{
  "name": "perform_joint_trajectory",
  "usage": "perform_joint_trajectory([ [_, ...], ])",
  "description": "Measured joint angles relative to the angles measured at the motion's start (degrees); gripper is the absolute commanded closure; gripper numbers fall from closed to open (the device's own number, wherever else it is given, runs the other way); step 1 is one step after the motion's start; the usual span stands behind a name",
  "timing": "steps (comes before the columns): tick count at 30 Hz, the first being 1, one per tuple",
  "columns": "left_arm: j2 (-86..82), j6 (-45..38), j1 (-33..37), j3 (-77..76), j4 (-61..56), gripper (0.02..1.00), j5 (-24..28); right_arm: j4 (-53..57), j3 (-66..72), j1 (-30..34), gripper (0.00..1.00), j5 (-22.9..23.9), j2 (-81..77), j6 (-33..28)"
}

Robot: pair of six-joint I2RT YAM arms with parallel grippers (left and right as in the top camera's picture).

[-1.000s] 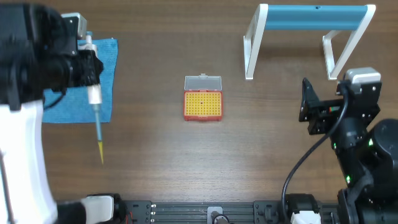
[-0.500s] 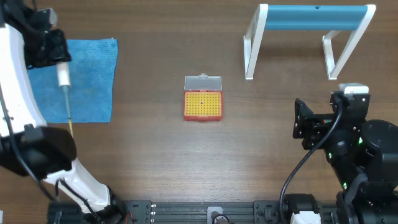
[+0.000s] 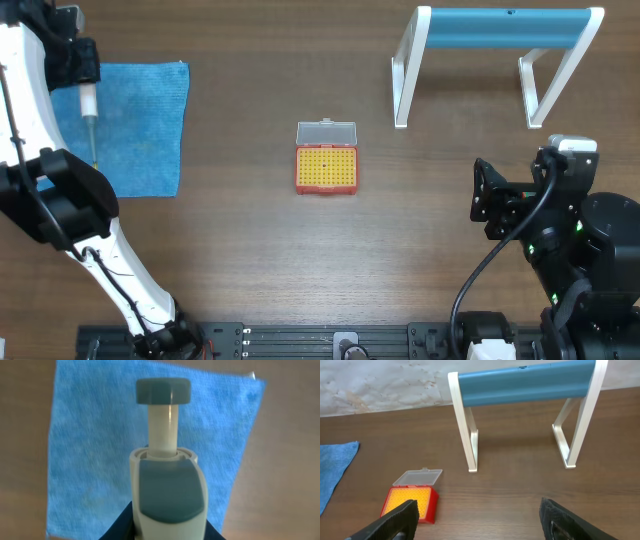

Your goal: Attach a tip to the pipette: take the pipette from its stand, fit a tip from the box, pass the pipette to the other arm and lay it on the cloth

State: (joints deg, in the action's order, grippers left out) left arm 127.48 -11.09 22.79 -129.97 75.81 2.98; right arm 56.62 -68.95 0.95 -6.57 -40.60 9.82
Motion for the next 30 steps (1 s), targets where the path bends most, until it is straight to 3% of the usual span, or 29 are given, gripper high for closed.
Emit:
perform_joint_trajectory([
  [17,16.5,-2.6,-6.9,-0.7,-9.1,0.991,-0.4,0.0,0.0,0.0,0.205,0.0,0.0,0.0],
  [30,17.3,-2.5,-7.7,-0.7,-11.2,0.991,0.5,0.0,0.0,0.0,0.207,0.0,0.0,0.0],
])
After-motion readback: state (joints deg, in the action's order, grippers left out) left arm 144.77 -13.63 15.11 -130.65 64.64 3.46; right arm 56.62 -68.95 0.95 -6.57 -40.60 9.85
